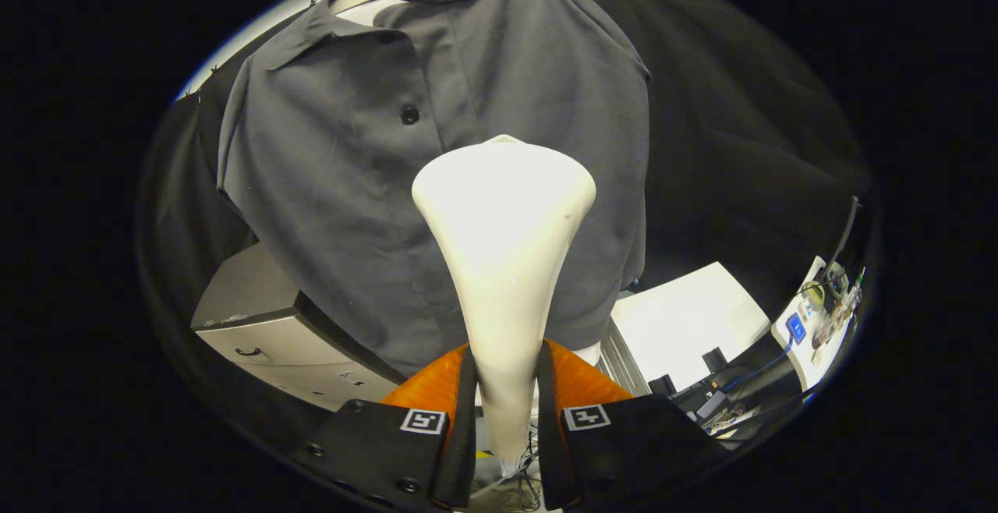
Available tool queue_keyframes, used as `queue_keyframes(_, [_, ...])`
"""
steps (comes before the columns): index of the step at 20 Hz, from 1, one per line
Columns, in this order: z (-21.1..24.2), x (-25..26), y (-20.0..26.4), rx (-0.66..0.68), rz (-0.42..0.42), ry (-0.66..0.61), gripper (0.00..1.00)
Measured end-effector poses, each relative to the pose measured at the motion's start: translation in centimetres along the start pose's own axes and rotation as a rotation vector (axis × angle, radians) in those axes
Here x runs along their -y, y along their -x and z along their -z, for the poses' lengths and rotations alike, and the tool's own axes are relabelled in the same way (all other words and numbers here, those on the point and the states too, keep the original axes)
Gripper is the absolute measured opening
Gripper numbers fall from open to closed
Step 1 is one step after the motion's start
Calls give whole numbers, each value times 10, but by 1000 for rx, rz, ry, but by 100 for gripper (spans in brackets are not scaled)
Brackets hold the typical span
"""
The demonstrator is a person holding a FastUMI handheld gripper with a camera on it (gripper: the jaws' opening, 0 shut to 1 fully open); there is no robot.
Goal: Iron the clothes twice with a garment steamer, once on the left side and once on the right side.
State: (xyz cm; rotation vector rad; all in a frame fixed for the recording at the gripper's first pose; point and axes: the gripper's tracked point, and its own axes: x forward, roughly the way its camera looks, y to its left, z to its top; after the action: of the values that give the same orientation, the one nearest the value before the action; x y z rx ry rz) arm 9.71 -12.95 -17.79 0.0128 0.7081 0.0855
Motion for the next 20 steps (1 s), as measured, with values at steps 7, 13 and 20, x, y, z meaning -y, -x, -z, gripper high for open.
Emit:
queue_keyframes(7, [-37, -66, 53, 128, -13, 36, 41])
queue_keyframes(13, [-76, -122, 103, 255, -49, 36, 41])
queue_keyframes(20, [-125, -163, 167, 436, -66, 45, 41])
